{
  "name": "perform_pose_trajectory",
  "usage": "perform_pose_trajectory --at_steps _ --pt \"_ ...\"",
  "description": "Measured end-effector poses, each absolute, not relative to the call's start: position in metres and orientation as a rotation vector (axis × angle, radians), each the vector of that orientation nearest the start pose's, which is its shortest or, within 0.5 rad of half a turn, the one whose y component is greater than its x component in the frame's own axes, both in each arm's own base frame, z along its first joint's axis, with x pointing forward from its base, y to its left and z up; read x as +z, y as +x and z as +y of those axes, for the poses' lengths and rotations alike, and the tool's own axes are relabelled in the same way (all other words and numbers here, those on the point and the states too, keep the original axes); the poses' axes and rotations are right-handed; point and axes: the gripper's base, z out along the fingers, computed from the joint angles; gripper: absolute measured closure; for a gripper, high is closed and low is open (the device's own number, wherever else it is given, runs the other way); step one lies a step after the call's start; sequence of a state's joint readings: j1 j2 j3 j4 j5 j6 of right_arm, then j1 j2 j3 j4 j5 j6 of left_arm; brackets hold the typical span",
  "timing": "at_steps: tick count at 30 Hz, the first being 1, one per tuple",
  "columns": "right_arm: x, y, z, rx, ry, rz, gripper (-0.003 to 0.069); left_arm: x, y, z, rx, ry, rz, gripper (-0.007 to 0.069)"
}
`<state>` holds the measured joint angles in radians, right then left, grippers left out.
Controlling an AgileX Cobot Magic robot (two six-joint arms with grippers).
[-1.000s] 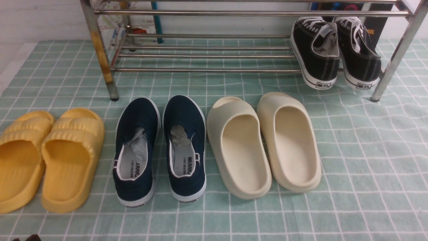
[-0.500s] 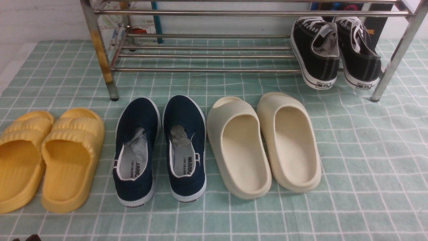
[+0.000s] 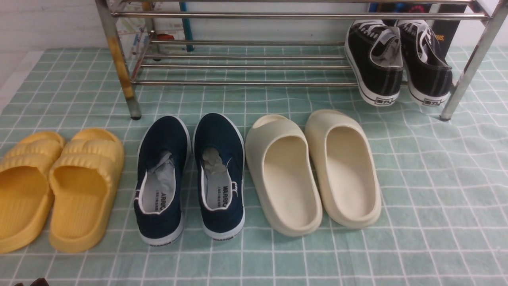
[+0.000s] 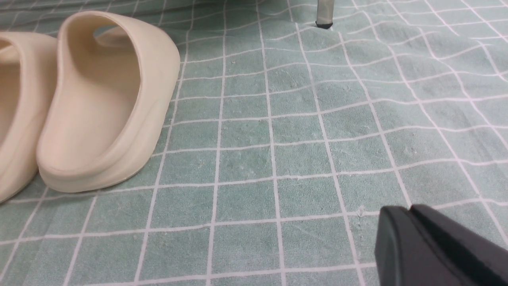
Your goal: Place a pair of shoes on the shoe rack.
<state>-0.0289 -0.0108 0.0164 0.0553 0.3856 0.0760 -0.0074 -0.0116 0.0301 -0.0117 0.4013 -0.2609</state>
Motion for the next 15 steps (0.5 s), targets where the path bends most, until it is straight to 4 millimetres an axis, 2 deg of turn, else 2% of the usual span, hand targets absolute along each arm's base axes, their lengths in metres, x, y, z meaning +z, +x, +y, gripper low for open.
perform_pose_trajectory --at_steps 15 --pt "0.1736 0.0521 0.0005 0.090 0.133 1.870 0.0580 0.1677 0.0518 -0.0008 -0.193 -0.248 1.892 0.0386"
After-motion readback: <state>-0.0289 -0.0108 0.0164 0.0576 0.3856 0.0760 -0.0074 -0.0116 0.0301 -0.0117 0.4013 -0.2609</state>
